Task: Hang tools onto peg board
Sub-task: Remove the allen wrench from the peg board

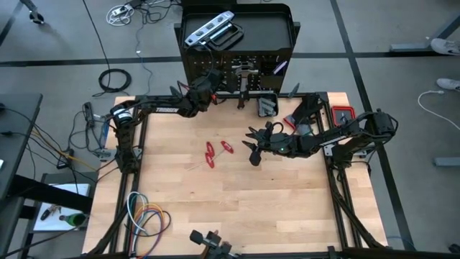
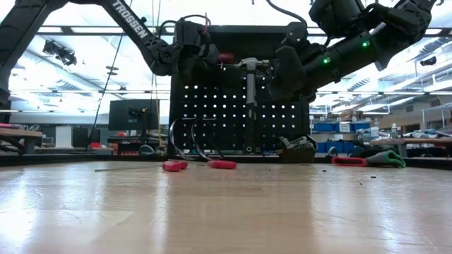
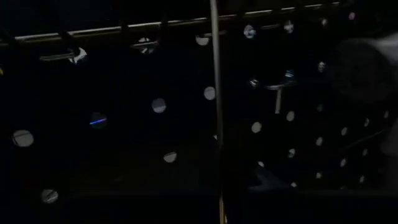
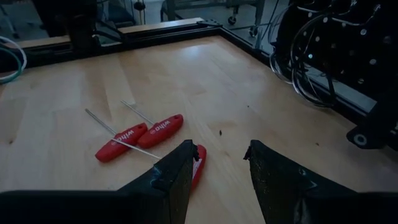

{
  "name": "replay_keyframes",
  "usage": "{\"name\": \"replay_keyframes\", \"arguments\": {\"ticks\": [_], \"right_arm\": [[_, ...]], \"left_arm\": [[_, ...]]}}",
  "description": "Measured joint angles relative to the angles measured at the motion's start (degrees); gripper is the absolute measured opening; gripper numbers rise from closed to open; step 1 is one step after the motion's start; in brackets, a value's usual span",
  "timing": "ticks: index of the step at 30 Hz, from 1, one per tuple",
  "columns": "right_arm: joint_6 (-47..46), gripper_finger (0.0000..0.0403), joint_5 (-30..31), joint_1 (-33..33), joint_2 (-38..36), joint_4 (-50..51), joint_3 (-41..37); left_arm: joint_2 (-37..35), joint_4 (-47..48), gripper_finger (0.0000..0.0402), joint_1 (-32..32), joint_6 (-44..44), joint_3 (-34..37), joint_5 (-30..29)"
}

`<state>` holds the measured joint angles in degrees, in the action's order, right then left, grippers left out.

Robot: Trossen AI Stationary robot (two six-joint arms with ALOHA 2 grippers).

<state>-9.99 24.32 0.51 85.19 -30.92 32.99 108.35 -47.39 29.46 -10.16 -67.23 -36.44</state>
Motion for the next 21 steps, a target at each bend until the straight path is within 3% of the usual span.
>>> {"name": "replay_keyframes", "arguments": {"ticks": [12,18,21], "right_arm": [[-0.74,0.0162,0.02,-0.53,0.00,0.32,0.00],[-0.82,0.0162,0.02,-0.94,0.00,0.82,0.00],[-0.91,0.0162,0.02,-0.92,0.00,0.74,0.00]], "left_arm": [[-0.17,-0.84,0.0001,-2.49,-3.83,0.03,-6.87],[-3.41,-5.86,0.0000,-2.92,-3.98,5.79,-5.82],[-6.84,-6.67,0.0000,-2.63,-3.86,10.32,-2.08]]}}
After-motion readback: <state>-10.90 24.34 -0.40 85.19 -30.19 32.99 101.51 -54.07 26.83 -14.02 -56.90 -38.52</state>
